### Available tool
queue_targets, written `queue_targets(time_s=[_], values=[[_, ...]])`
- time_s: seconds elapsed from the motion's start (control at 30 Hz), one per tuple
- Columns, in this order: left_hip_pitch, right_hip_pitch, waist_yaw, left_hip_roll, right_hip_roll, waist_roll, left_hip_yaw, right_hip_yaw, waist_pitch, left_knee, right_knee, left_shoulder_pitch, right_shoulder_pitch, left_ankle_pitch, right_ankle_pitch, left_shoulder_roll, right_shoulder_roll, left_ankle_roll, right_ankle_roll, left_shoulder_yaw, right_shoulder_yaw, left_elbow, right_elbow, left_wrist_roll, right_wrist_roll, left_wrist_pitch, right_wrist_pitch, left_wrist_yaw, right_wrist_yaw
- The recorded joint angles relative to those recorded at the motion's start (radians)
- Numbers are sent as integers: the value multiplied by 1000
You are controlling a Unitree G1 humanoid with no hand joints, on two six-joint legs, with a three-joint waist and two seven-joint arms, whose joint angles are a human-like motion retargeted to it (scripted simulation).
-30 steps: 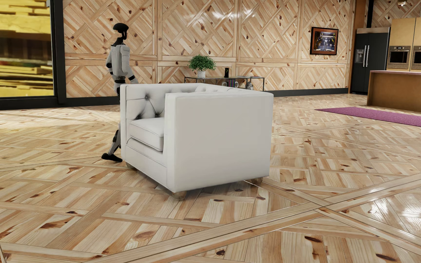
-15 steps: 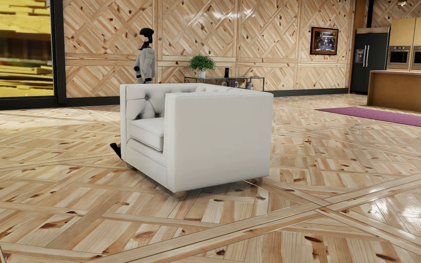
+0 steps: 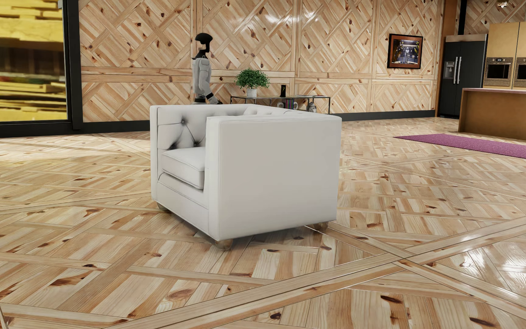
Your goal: Avoid the white armchair
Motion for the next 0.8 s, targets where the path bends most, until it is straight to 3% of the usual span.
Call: queue_targets(time_s=[0.1,0.17,0.23,0.33,0.43,0.57,0.8], values=[[-3,75,12,-21,-28,-42,0,0,-49,9,-78,18,60,-36,-22,-16,39,0,0,-33,-5,-17,101,0,0,0,0,0,0],[12,124,71,-33,-42,-82,0,0,-71,2,-136,46,86,-60,-60,-28,62,0,0,-46,36,7,195,0,0,0,0,0,0],[45,145,137,-29,-46,-98,0,0,-90,-20,-159,90,100,-89,-41,-57,74,0,0,-55,101,85,283,0,0,0,0,0,0],[90,144,171,-28,-43,-106,0,0,-102,-42,-152,161,106,-137,-41,-118,77,0,0,-118,111,252,308,0,0,0,0,0,0],[112,145,141,-23,-44,-108,0,0,-111,-48,-147,216,94,-175,-49,-178,80,0,0,-194,90,352,233,0,0,0,0,0,0],[122,141,140,-25,-47,-114,0,0,-121,-52,-145,240,87,-200,-57,-214,85,0,0,-227,114,314,169,0,0,0,0,0,0],[112,137,154,-17,-44,-109,0,0,-117,-51,-141,216,83,-201,-63,-193,87,0,0,-222,147,299,195,0,0,0,0,0,0]])
